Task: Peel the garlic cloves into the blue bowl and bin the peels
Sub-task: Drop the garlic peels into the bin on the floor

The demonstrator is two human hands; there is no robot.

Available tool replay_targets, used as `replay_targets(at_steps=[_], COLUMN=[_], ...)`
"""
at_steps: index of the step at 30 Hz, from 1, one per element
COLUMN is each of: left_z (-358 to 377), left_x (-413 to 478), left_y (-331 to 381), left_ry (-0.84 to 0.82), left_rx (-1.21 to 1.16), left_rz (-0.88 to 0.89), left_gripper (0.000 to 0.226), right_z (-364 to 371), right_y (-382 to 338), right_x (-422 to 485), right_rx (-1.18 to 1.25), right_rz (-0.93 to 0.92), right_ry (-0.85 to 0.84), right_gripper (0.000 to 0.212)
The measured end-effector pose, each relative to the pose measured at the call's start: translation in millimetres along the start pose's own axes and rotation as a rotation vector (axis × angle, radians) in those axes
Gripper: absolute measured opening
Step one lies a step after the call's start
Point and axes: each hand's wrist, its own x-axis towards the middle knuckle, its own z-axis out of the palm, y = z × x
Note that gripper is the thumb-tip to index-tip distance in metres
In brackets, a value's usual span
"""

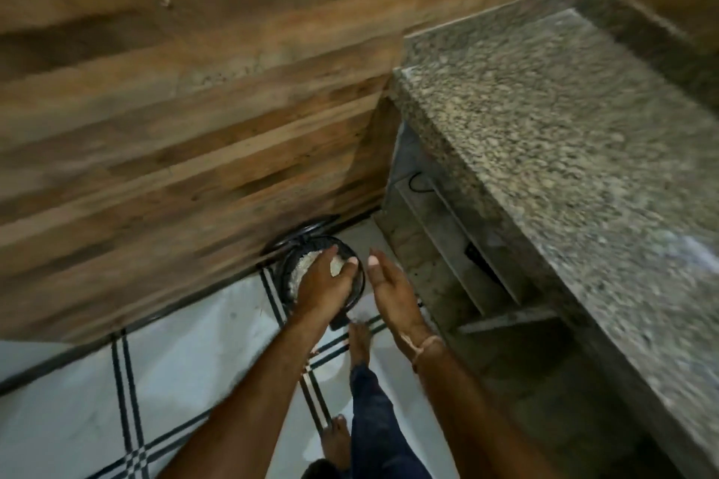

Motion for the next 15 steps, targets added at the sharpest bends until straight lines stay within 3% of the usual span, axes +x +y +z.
replay_targets(at_steps=[4,8,15], left_z=[32.6,73.6,182.1], left_x=[-63.0,-113.6,-174.7], left_y=[27.9,51.1,82.9], left_ry=[-0.078,-0.196,-0.302], left_rx=[0.246,0.318,0.433], left_rz=[0.234,0.446,0.652], left_gripper=[0.06,0.055,0.05], right_z=[-50.5,-110.0,-233.3], right_y=[6.5,17.3,63.6], right_x=[-86.8,-137.1,-199.8], right_rx=[-0.195,-0.288,-0.343], right_rz=[-0.203,-0.308,-0.306], right_ry=[0.185,0.395,0.726], right_gripper=[0.047,0.041,0.033])
